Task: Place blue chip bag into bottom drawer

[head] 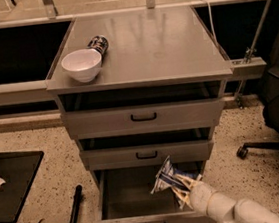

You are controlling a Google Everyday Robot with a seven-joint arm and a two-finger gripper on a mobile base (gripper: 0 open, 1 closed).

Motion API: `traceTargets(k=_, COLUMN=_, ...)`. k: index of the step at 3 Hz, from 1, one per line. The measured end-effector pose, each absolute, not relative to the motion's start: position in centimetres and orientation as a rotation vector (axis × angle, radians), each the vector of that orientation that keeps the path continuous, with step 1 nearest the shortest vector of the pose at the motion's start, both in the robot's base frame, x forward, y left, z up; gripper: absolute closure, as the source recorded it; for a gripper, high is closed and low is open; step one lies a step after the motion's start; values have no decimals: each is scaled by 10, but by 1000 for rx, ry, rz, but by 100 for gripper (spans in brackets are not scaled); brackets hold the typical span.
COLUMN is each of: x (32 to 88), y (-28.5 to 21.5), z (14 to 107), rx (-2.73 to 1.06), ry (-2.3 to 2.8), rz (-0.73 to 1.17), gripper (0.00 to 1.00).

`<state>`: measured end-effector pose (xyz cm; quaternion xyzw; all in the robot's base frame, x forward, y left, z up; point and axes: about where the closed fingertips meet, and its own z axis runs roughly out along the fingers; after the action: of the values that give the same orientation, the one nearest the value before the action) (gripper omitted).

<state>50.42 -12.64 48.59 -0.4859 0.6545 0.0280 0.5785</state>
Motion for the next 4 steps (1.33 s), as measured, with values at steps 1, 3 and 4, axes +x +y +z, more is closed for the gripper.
traceTargets(k=1, x=535, y=-138, z=473, rx=-1199, ry=1548, rz=10, gripper=100)
traceTargets(k=3, x=569, y=-172, z=411, rx=-1377, ry=1666, rz=-67, gripper=100)
traceTargets(k=4, x=569, y=-172, z=411, rx=-1377, ry=1666, rz=-67, gripper=100)
